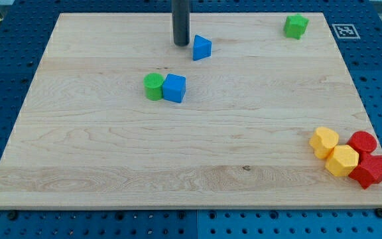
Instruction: Move the blue triangle to the top of the blue cube
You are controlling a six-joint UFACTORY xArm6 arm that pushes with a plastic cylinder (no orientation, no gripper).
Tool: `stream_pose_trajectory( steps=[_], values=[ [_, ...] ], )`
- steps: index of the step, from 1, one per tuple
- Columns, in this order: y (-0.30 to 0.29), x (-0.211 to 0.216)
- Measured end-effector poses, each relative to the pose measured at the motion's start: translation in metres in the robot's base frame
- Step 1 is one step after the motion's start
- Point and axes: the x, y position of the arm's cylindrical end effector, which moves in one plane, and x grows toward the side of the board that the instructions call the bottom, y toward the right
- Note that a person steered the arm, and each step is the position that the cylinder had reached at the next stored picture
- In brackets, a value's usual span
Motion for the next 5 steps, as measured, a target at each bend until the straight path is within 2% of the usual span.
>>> stream_pose_trajectory(
  steps=[1, 2, 3, 4, 5],
  values=[
    [0.000, -0.004],
    [0.012, -0.037],
    [0.052, -0.044],
    [0.063, -0.015],
    [0.035, 0.039]
  ],
)
